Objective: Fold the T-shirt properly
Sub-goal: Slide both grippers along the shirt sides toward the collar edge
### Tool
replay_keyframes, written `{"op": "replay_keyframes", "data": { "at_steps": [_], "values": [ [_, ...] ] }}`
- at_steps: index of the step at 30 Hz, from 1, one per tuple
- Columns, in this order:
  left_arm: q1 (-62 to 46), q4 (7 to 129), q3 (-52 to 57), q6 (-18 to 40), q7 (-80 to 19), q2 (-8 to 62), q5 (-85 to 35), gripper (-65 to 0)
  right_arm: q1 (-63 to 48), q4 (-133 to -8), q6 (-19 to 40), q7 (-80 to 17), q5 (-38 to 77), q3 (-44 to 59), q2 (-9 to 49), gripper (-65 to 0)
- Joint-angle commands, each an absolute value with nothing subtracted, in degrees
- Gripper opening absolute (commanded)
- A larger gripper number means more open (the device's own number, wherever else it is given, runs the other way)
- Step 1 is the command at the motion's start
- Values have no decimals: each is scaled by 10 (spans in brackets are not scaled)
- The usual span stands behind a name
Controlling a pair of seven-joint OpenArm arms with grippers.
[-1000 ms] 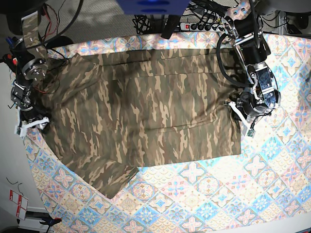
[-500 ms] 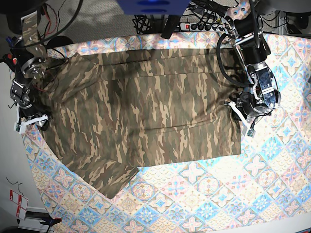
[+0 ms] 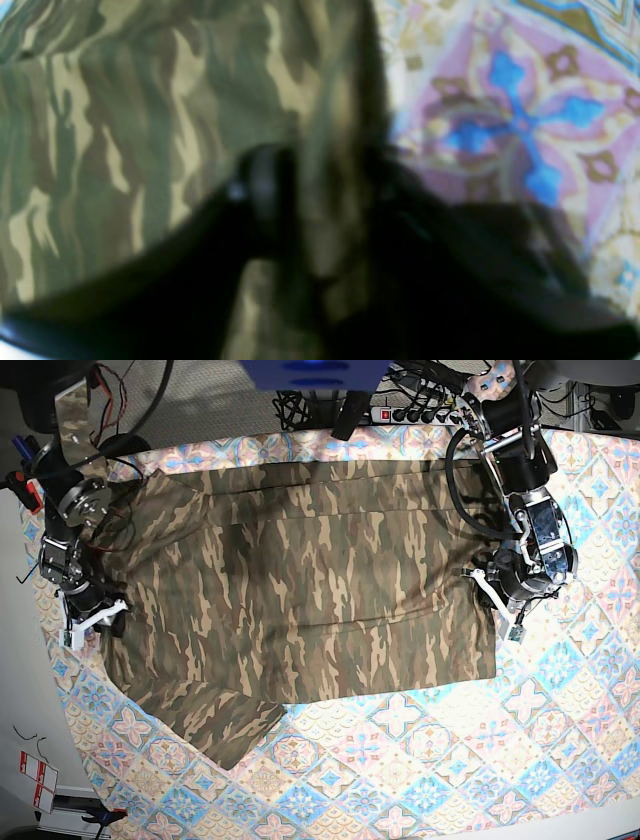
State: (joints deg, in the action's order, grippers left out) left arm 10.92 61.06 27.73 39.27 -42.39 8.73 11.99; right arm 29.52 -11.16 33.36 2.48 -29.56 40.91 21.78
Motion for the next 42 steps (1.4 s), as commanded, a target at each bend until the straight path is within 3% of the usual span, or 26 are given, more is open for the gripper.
{"op": "replay_keyframes", "data": {
  "at_steps": [1,4,10,24,28,32,42],
  "values": [
    [109,611,276,400,-450,89,132,-578,299,-116,342,-9,-311,407,218,-533],
    [110,611,276,400,-449,89,132,-581,298,-131,342,-10,-311,407,218,-592],
    [111,629,276,400,-451,89,132,-582,294,-173,342,-10,-311,407,218,-619],
    [102,732,213,400,-502,89,131,-583,178,-396,344,-44,-311,407,182,-622],
    [90,733,214,400,-500,89,128,-583,147,-467,400,-36,-308,410,158,-622],
    [75,740,211,400,-498,90,127,-583,138,-532,400,-41,-311,411,133,-622],
    [5,907,210,400,-503,89,127,-583,85,-611,400,-7,-311,410,110,-623]
  ]
}}
